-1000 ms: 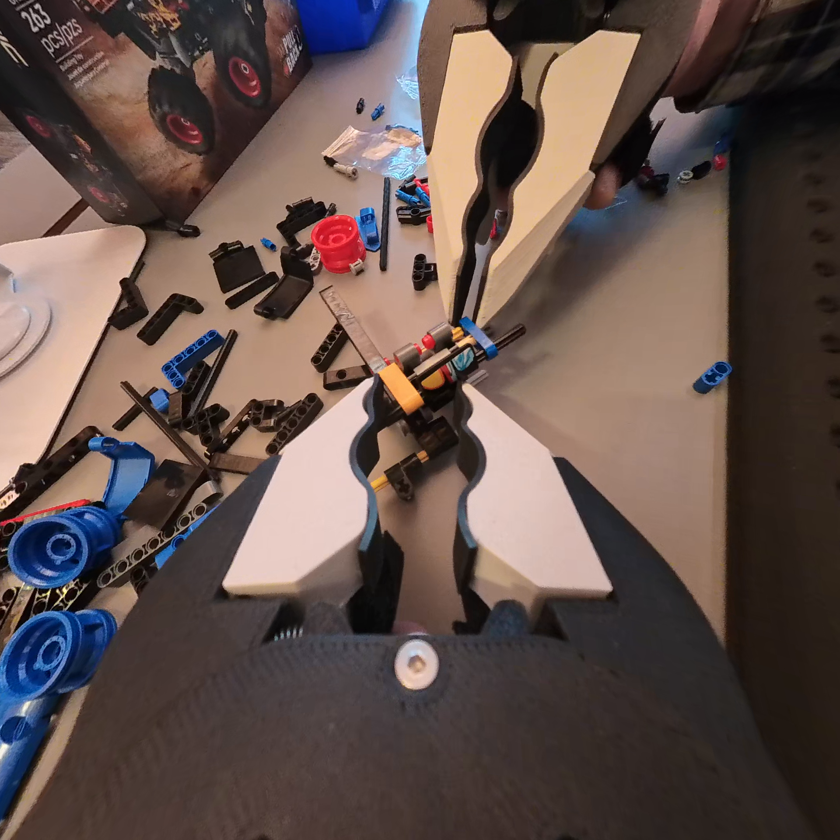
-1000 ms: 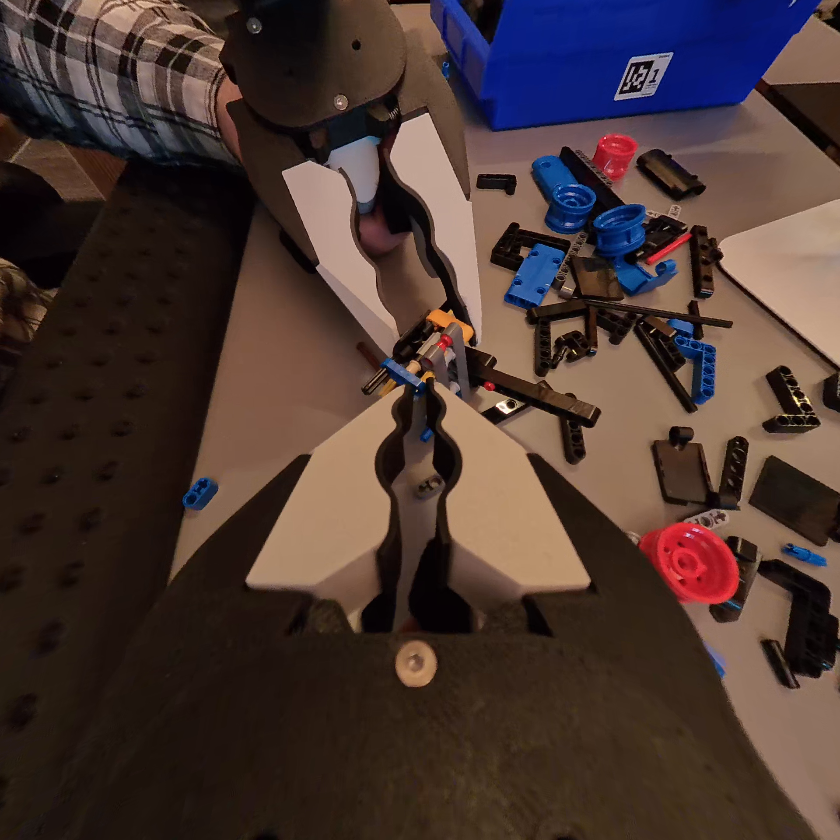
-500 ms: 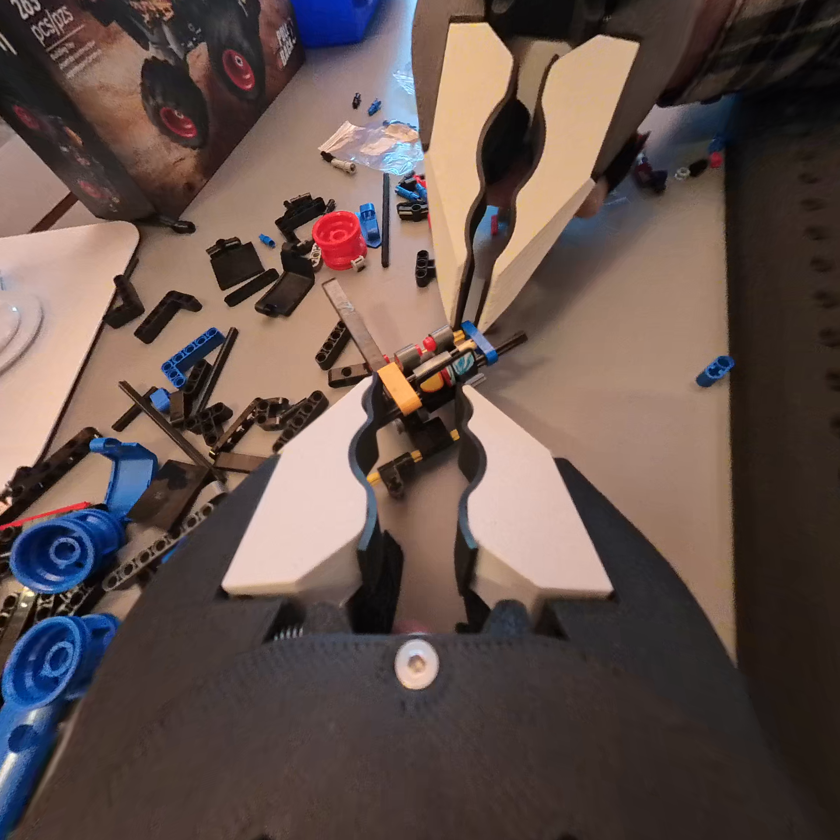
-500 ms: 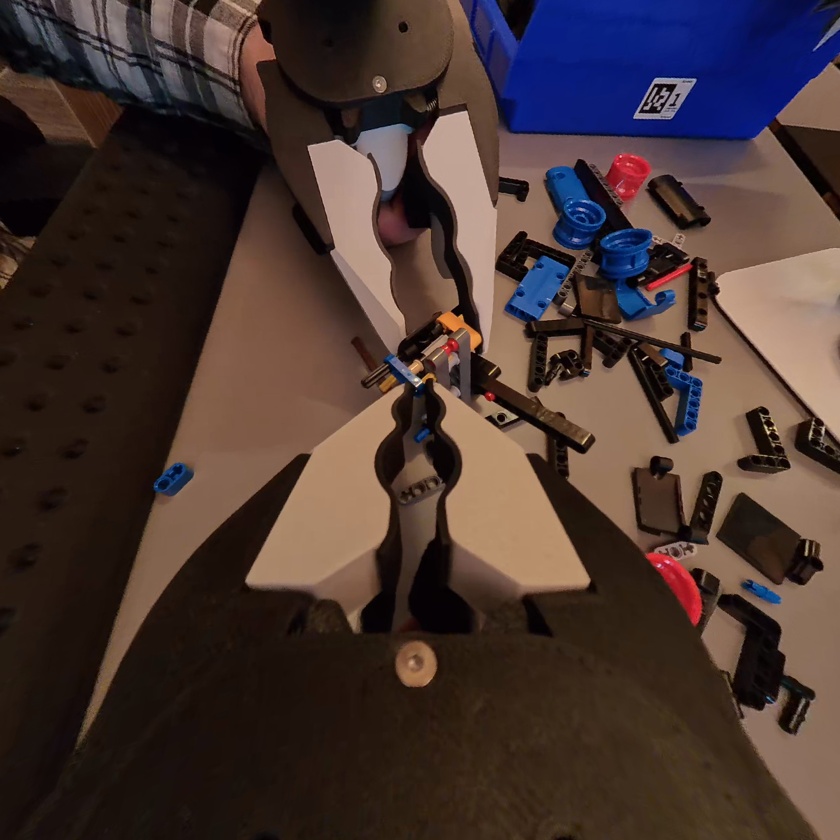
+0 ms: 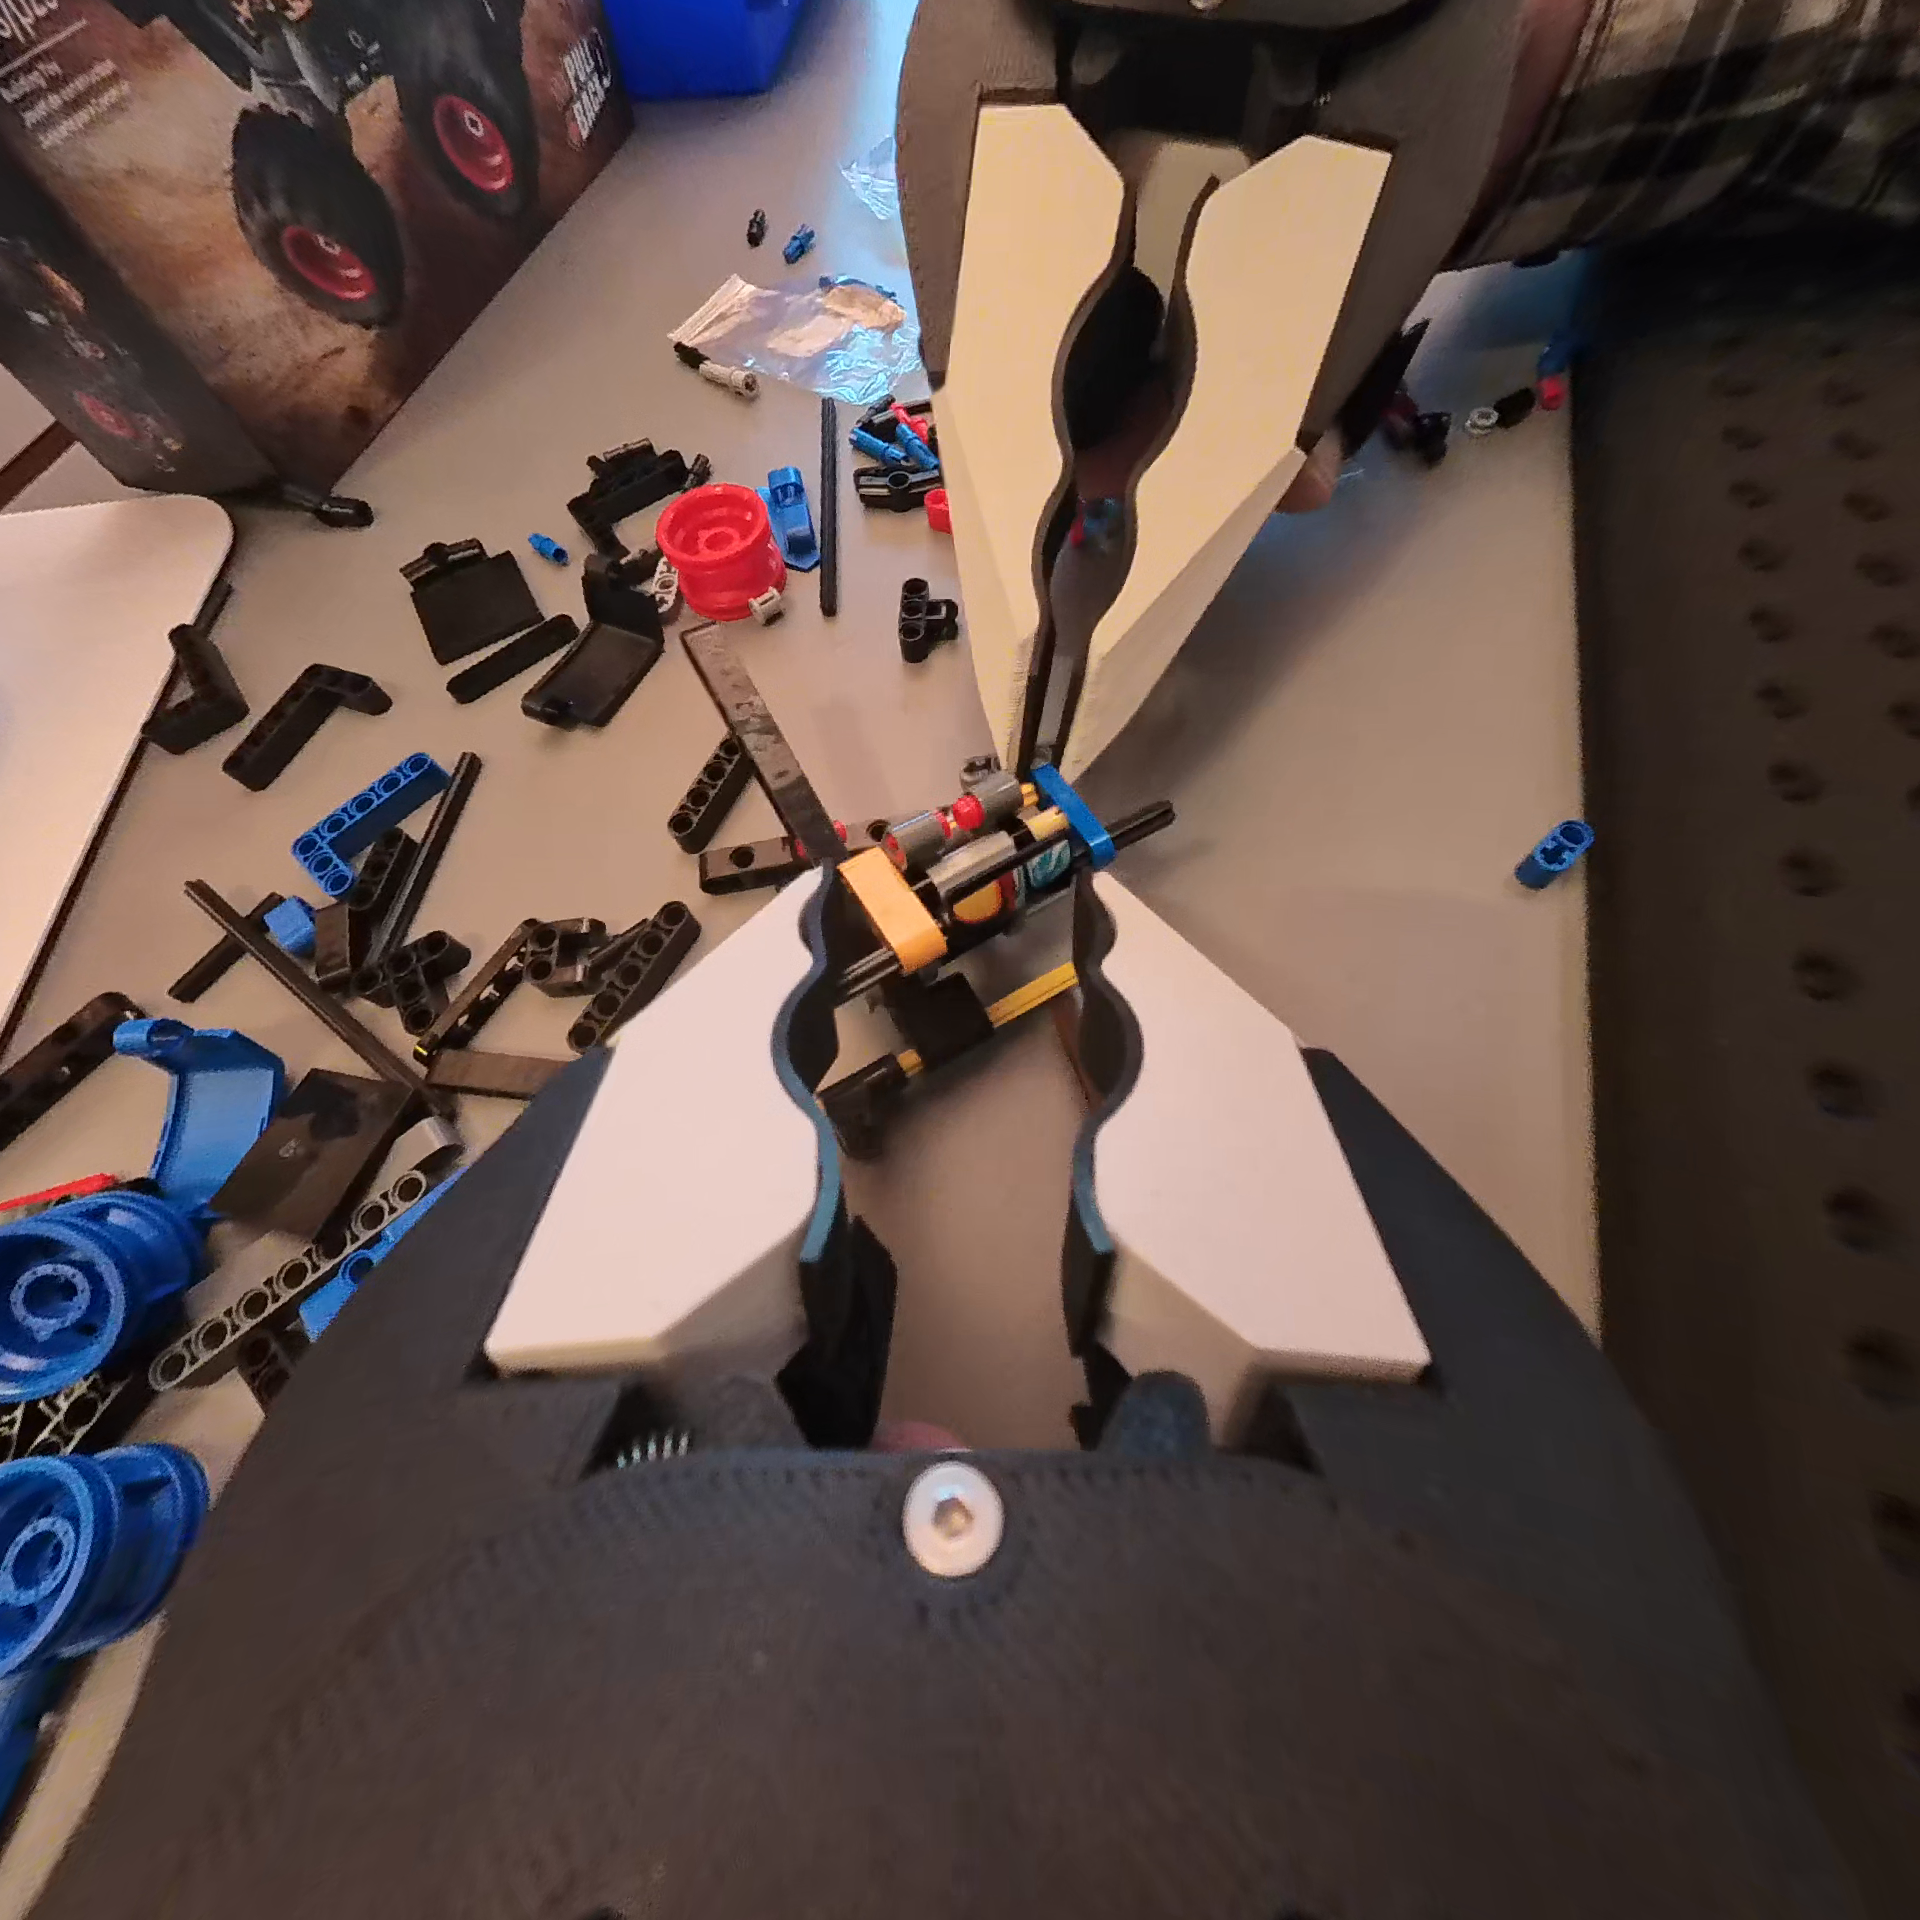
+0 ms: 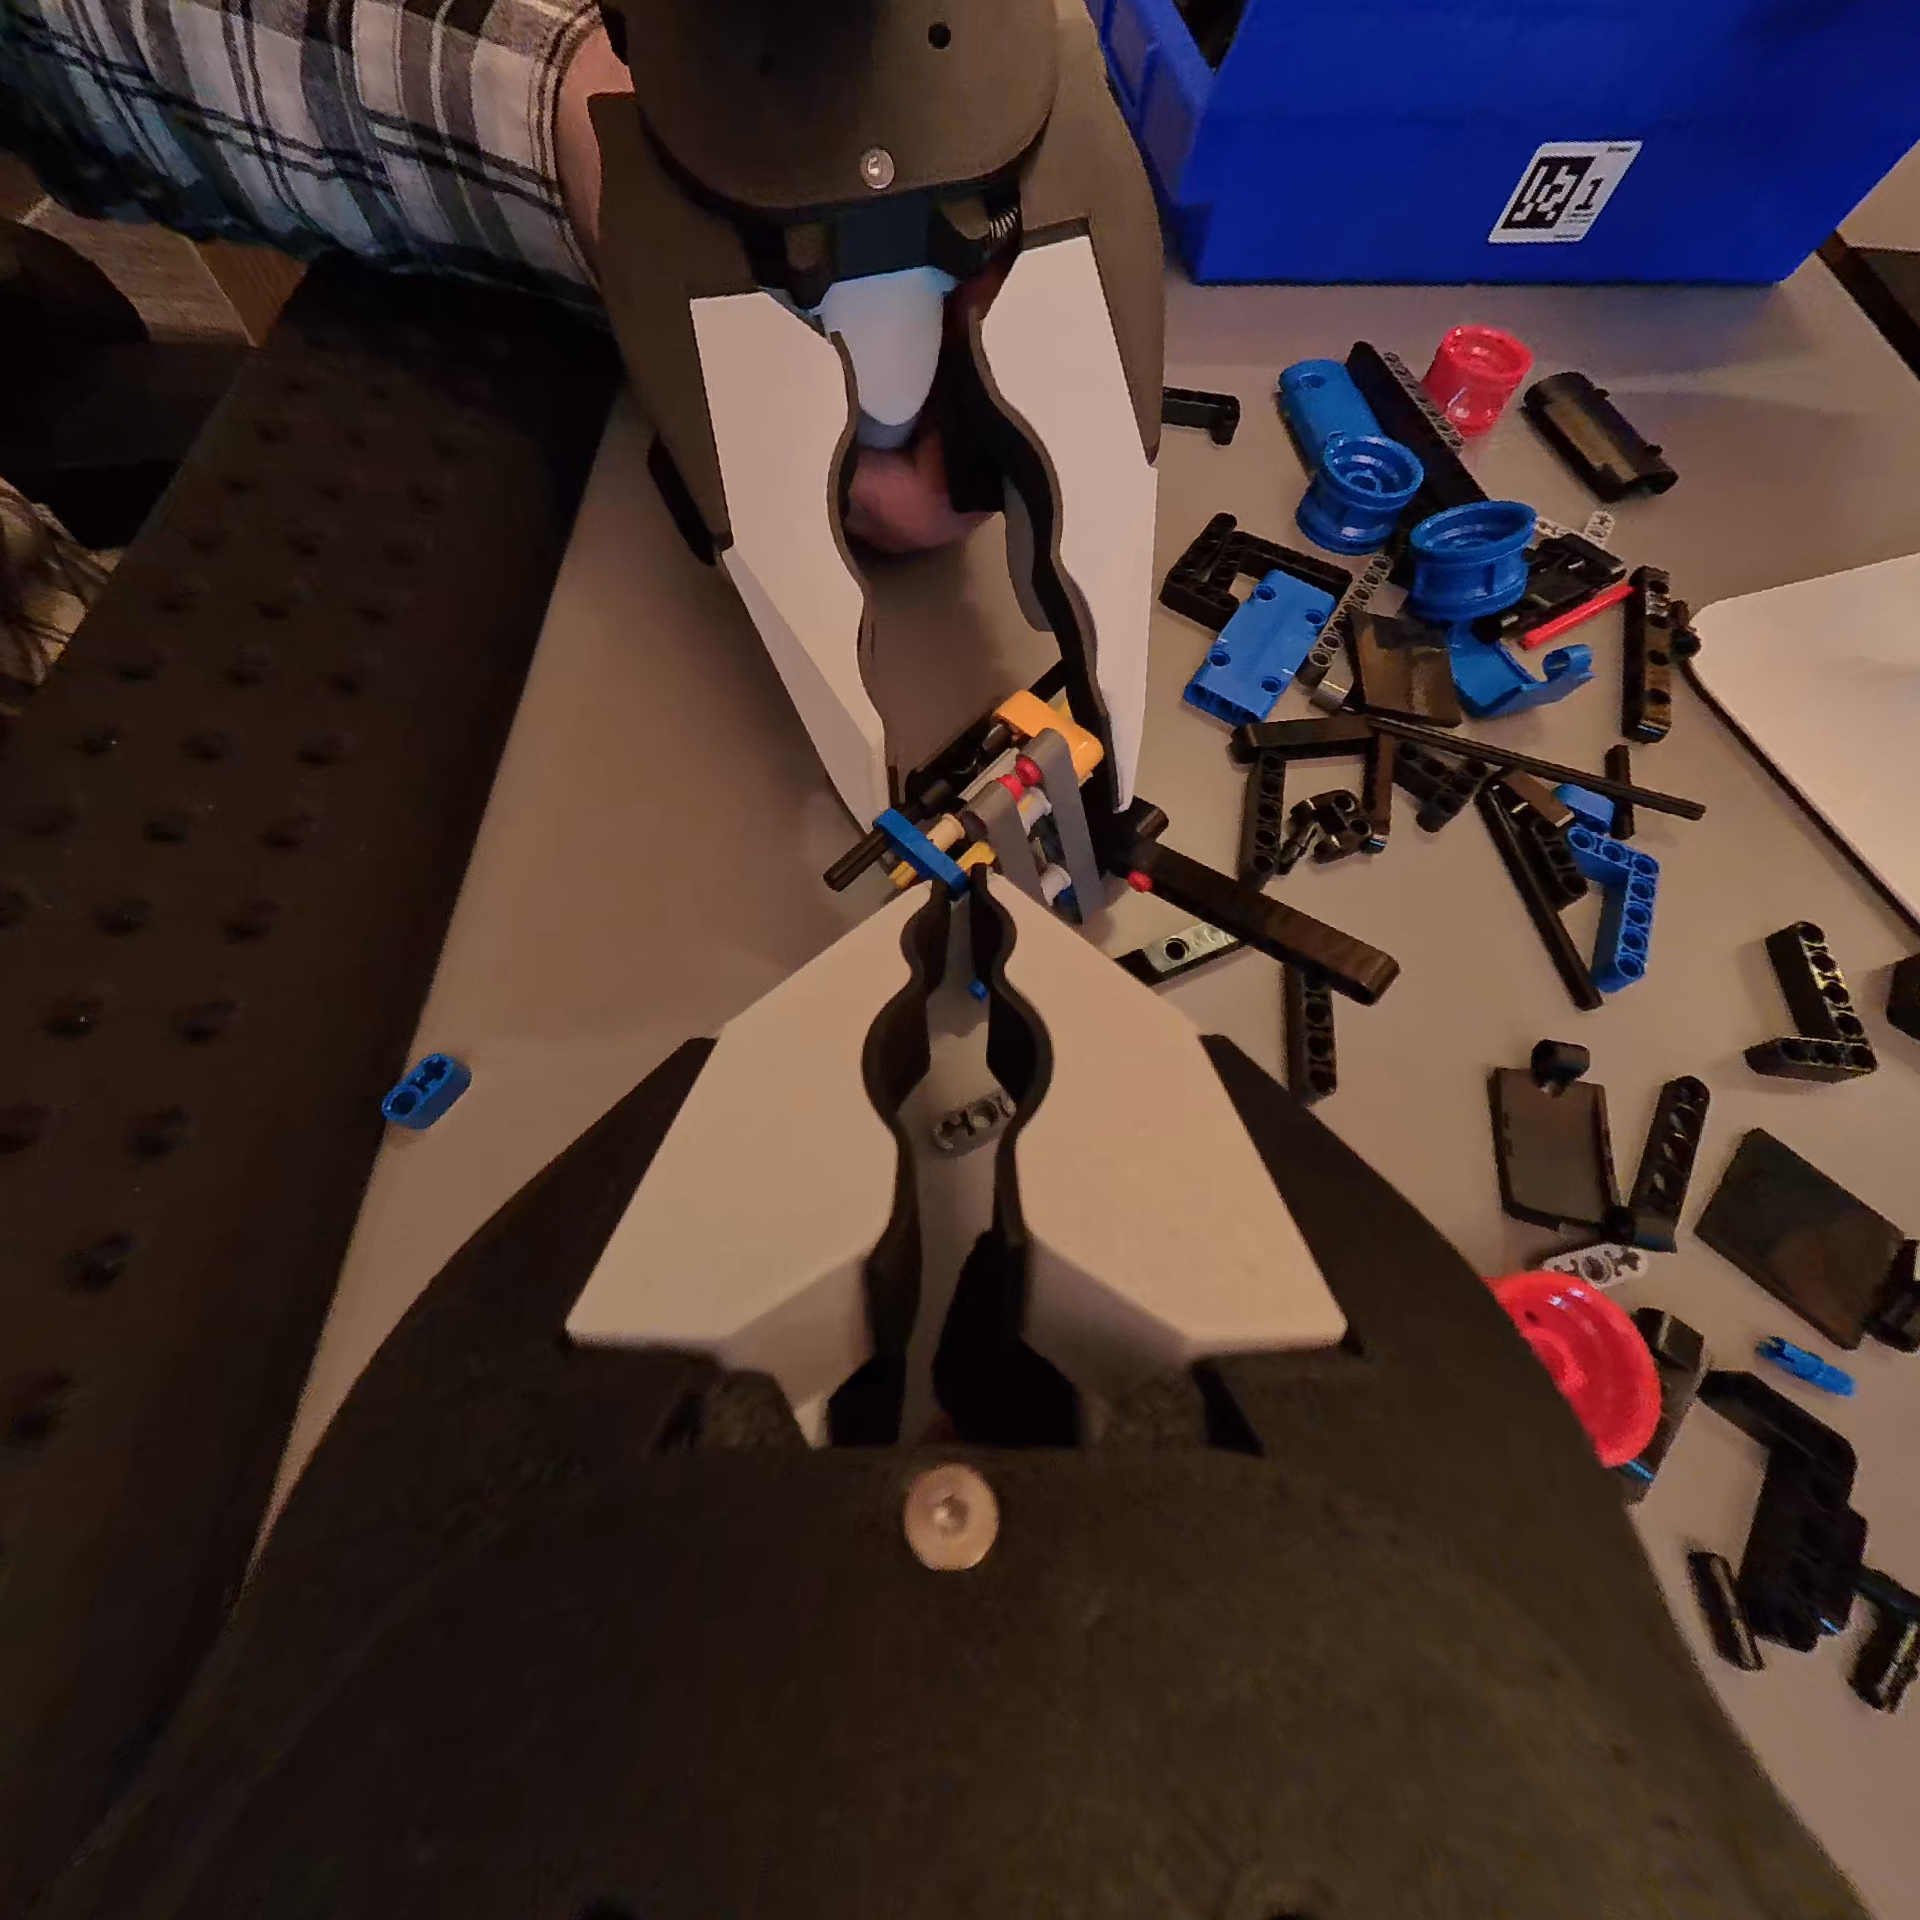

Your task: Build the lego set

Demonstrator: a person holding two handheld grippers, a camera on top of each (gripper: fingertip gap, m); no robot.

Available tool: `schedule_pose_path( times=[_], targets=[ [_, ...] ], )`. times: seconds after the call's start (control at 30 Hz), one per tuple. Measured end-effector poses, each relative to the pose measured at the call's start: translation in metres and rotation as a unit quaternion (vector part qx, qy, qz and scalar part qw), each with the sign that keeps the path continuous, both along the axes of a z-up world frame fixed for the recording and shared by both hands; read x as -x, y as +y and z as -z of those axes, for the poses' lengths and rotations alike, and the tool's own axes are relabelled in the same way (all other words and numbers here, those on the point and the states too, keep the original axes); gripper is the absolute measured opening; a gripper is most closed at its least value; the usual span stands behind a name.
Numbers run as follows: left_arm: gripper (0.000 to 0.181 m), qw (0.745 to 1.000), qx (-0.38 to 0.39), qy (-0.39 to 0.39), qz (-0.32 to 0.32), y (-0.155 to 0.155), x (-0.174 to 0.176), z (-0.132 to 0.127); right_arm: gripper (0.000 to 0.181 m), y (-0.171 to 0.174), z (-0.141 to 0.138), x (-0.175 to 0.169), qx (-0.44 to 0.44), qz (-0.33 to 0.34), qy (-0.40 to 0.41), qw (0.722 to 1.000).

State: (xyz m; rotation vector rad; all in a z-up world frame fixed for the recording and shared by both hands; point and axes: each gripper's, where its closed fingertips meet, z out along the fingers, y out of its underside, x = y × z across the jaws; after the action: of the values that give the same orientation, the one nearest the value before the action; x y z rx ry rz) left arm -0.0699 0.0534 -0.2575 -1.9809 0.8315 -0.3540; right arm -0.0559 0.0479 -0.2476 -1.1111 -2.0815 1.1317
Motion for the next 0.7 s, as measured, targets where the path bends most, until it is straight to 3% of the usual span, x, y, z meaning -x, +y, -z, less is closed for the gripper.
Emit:
schedule_pose_path(
  times=[0.37, 0.57, 0.7],
  targets=[
    [0.040, 1.000, 0.004, -0.003, 0.002, 0.0017, 0.0022, 0.0001, 0.000, 0.0019, -0.0002, 0.0031, 0.006, 0.004, -0.003, 1.000],
    [0.039, 0.999, 0.021, -0.023, 0.021, 0.0006, 0.0042, -0.0015, 0.012, 0.0011, 0.0019, 0.0024, -0.057, -0.018, 0.011, 0.998],
    [0.049, 0.999, 0.021, -0.016, 0.029, -0.0014, 0.0011, -0.0006, 0.004, -0.0008, 0.0002, 0.0078, -0.055, -0.027, 0.008, 0.998]
  ],
)
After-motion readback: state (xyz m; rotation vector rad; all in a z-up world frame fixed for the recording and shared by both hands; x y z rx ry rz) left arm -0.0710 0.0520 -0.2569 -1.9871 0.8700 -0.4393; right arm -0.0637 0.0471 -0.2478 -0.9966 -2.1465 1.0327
